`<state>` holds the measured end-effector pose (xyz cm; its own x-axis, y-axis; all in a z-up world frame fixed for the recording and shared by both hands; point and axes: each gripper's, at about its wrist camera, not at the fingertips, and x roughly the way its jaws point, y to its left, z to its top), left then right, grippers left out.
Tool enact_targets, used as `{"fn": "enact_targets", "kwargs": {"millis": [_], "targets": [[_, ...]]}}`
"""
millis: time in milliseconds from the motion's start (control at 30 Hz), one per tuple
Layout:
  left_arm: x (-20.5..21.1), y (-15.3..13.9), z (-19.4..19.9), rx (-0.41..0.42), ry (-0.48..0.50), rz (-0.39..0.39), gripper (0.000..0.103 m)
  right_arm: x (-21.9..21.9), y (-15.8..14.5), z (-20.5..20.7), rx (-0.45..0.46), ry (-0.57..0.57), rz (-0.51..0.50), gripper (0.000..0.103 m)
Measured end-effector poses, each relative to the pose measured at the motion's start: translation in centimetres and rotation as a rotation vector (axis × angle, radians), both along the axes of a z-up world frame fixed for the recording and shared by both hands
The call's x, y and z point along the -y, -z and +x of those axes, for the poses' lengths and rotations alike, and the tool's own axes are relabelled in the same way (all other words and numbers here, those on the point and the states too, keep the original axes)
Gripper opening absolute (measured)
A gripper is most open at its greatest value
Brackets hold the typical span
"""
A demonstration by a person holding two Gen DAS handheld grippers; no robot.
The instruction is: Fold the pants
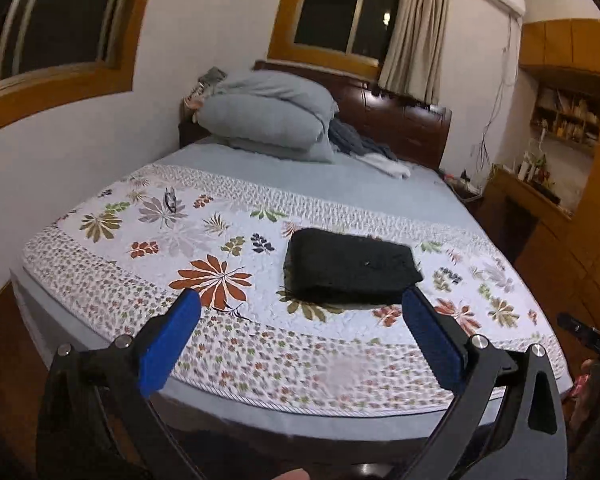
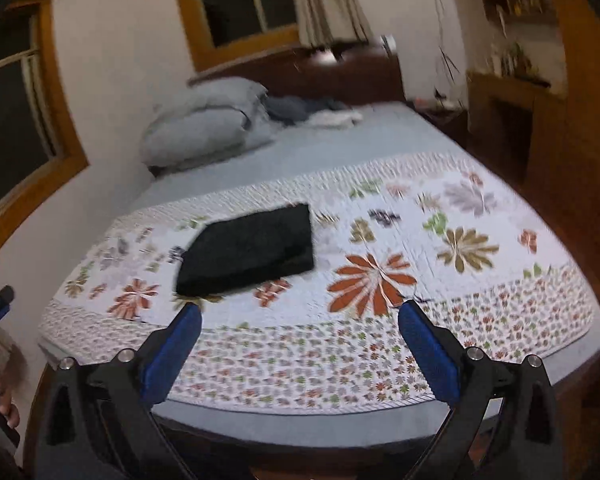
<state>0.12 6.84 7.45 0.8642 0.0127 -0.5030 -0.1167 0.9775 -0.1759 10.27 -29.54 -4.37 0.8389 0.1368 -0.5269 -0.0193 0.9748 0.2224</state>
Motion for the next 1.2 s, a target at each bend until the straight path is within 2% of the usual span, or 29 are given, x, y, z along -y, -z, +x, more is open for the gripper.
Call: {"fn": "enact_targets", "kwargs": {"millis": [133,300,600,767,1000,1200], "targets": [[2.3,-2.0,-3.3,-0.012,-0.005,0.018,0.1,-2.0,-2.6,-3.7,0.048,-0.024,-0.043,0.1],[4.5,-3.4,-6.3,-0.014,0.017,0.056,0.1,-5.0,-5.0,-7.2,0.072,-0.123,-0.065,0.099],[6.9,-5.1,-9.4,0.005,0.065,0.124,0.1,-9.1,-6.6,-11.1,0.098,-0.191,-0.151,0.099],[7.8,-5.4,-10.1,0.013,0.067,0.151,0.1,-9.5,-6.3,-11.4,0.068,-0.182,-0.163,0.099],[8.9,-5.0,-10.3,-0.003,0.111,0.144,0.1,-9.9,-6.4,-11.9,0.067,-0.165,-0.196,0.099],[9.7,-5.4,-11.1,0.005,0.149,0.104,0.1,-9.6,-7.2,-12.6,0.07,-0.155,-0.194,0.099]]}}
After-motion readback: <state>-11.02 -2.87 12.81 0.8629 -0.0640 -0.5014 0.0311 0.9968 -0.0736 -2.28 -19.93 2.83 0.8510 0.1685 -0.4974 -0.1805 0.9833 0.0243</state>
